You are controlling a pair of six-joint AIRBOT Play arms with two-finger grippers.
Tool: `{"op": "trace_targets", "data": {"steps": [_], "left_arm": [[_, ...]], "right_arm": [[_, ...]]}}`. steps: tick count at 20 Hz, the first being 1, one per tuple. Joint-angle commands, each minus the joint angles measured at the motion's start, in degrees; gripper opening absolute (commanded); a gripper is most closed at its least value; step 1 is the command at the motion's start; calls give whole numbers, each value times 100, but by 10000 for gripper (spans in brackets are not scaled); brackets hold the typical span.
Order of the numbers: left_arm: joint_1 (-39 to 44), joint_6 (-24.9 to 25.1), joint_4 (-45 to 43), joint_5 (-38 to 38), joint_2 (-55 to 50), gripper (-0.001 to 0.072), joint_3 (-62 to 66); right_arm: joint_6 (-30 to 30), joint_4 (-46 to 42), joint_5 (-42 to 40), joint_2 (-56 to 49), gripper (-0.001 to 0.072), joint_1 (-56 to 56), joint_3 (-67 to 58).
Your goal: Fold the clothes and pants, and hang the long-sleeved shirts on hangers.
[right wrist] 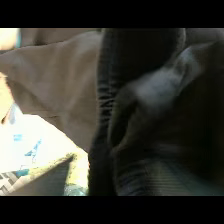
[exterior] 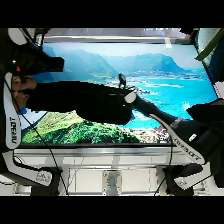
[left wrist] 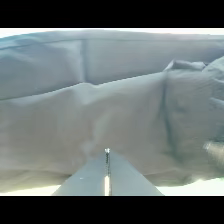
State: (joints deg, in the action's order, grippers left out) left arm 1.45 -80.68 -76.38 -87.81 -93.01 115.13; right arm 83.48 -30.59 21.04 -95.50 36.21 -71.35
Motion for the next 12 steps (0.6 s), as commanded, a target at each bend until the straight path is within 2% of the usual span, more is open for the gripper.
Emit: {"op": "trace_targets", "data": {"steps": [1,4,6,10,11,12], "left_arm": [[-179,15,17,-31,74,8,-2],[-181,17,96,-33,74,8,-2],[-181,17,98,-35,74,8,-2],[-181,17,98,-33,74,8,-2],[-181,15,98,-35,74,8,-2],[-181,17,98,-35,74,8,-2]], "right_arm": [[-221,127,-273,-195,646,247,-566],[-216,-901,765,35,644,-382,-1180],[-188,-1808,2037,433,557,-1117,-1268],[-22,-3576,4441,1228,549,-2583,-861],[-50,-3624,4579,1469,550,-2846,-369],[-57,-3473,4317,1770,552,-3032,369]]}}
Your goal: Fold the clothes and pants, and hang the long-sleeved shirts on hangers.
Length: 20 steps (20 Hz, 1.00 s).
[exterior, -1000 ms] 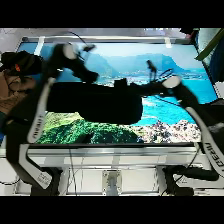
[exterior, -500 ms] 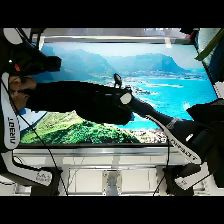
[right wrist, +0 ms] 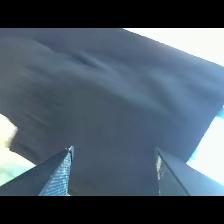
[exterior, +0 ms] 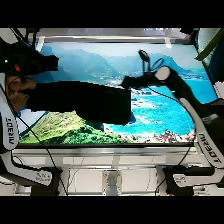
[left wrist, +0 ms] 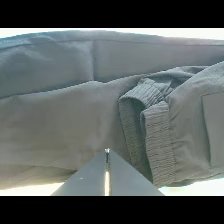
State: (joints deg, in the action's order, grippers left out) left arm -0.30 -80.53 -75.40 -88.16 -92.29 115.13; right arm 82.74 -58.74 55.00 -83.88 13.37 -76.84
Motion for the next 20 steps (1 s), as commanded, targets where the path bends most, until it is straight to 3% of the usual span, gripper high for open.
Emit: {"op": "trace_targets", "data": {"steps": [1,3,4,6,7,8,14,20], "left_arm": [[-7,0,0,0,2,8,-2],[-4,-2,9,0,2,8,-2],[-4,-2,48,2,2,8,-2],[-4,-2,146,2,2,8,-2],[-4,-2,177,2,2,8,-2],[-4,-2,199,2,2,8,-2],[-7,2,195,0,2,8,-2],[-4,2,197,2,2,8,-2]], "right_arm": [[13,-280,111,968,564,-859,1845],[4,1126,-2024,1379,599,-909,3379],[-208,1818,-2402,1329,599,-922,3748],[-1432,3036,-1462,769,611,-1115,3766],[-1971,3617,-1010,433,696,-1187,3620],[-2243,4068,-752,105,701,-1233,3421],[-2192,4188,-240,-1095,698,-1207,2107],[-1871,3919,-208,-1423,688,-927,1895]]}}
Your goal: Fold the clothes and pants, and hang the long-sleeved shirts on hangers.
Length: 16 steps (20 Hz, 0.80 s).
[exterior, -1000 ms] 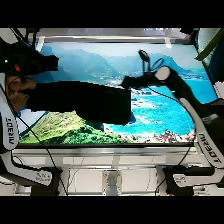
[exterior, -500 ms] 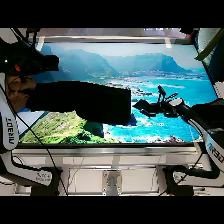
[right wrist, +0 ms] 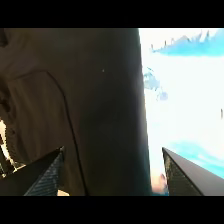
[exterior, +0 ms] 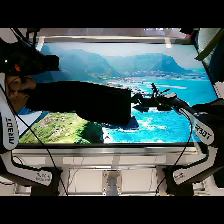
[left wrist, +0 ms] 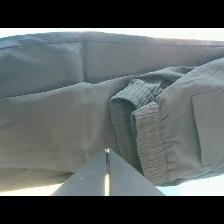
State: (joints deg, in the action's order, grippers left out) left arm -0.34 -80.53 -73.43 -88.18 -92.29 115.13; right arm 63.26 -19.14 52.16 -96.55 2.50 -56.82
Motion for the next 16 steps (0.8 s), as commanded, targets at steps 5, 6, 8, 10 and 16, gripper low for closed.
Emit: {"op": "trace_targets", "data": {"steps": [5,6,8,10,16], "left_arm": [[0,2,0,2,2,8,-2],[0,2,0,4,2,8,-2],[0,2,0,2,2,8,-2],[-2,2,0,-4,2,8,-2],[37,-2,24,-225,4,8,-59]], "right_arm": [[72,-7,72,-173,568,682,-129],[72,-9,72,-173,520,728,-192],[72,-7,122,-170,276,748,-450],[74,-81,463,-116,22,636,-785],[1211,-2625,2002,1086,21,-116,-640]]}}
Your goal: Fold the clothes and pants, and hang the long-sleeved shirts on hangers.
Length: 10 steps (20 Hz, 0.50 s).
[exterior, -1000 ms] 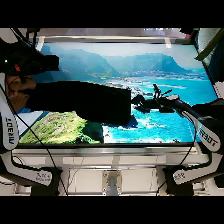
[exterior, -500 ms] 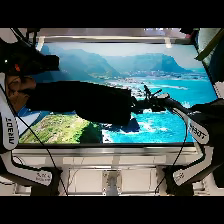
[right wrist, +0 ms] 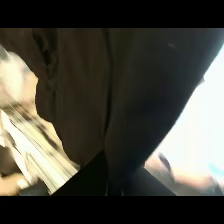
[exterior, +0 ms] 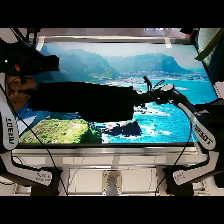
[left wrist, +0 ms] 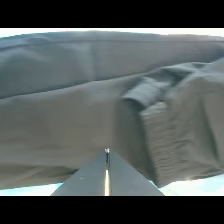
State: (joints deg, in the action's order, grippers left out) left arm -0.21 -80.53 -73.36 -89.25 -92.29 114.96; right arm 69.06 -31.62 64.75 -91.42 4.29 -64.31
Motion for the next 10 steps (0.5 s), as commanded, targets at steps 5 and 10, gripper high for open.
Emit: {"op": "trace_targets", "data": {"steps": [5,10], "left_arm": [[459,4,293,-313,7,9,-754],[1510,258,748,-28,7,9,-1746]], "right_arm": [[826,-2024,1523,2354,19,-1091,1530],[1147,-1926,1858,3969,20,-1871,1565]]}}
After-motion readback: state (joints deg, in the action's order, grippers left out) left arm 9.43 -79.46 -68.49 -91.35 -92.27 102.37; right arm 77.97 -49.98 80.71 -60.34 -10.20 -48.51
